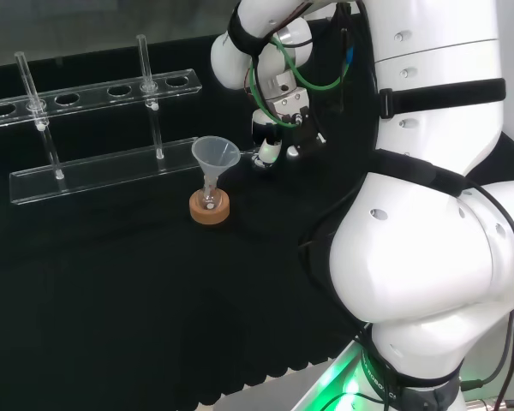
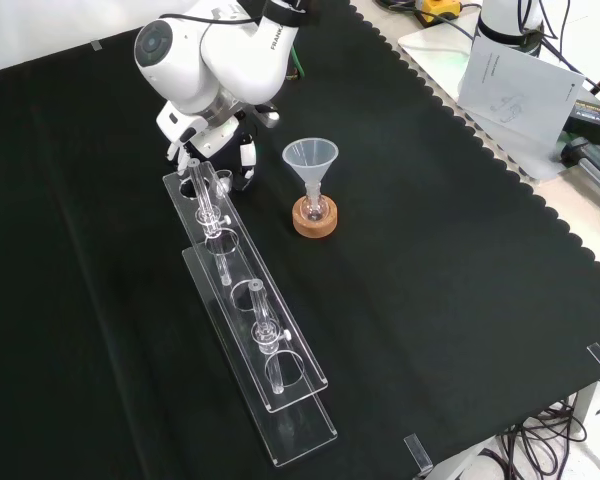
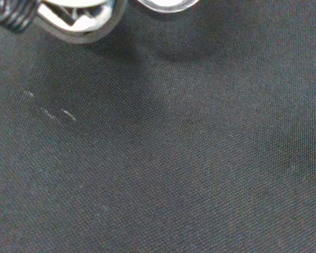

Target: Pick up the weighing funnel.

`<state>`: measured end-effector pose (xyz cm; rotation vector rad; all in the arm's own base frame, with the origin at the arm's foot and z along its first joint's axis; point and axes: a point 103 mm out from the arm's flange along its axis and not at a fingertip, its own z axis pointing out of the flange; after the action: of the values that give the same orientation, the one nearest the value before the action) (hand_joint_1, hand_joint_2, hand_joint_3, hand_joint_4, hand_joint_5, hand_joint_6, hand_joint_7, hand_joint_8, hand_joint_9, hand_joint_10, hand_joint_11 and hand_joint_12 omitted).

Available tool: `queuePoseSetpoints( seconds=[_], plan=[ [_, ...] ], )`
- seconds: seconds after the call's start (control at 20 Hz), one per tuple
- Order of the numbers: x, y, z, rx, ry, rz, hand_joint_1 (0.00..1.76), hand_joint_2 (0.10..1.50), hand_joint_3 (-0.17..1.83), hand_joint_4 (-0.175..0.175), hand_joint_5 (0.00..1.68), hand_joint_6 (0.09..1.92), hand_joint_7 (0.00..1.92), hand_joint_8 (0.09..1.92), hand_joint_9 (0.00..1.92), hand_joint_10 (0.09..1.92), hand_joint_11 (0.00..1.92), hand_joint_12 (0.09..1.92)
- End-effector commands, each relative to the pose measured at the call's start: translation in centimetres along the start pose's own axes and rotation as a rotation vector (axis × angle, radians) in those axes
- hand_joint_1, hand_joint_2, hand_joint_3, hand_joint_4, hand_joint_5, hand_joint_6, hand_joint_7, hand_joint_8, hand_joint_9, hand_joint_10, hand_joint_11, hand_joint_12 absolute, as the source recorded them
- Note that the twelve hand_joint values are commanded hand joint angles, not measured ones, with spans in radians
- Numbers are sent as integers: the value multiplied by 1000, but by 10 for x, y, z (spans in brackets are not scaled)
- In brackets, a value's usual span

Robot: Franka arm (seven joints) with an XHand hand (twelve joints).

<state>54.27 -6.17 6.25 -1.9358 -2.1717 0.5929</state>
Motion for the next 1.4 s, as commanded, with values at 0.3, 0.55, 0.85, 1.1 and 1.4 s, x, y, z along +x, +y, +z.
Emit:
queuePoseSetpoints(
  seconds=[0.3,0.55,0.85,1.1,1.4],
  plan=[
    [-19,-14,-16,-154,94,29,1097,710,606,175,1201,775,706,627,939,446,634,1202],
    [-26,-23,-21,-179,127,50,1109,685,631,175,1233,733,737,628,1024,388,758,1112],
    [-38,-36,-34,-169,109,59,1110,686,624,175,1238,722,746,631,1052,371,792,1096],
    [-46,-53,-52,-163,69,74,1110,686,622,175,1239,718,737,629,1053,364,794,1089],
    [-49,-82,-77,-175,28,116,1110,687,619,175,1241,715,730,628,1046,355,786,1084]
  ],
)
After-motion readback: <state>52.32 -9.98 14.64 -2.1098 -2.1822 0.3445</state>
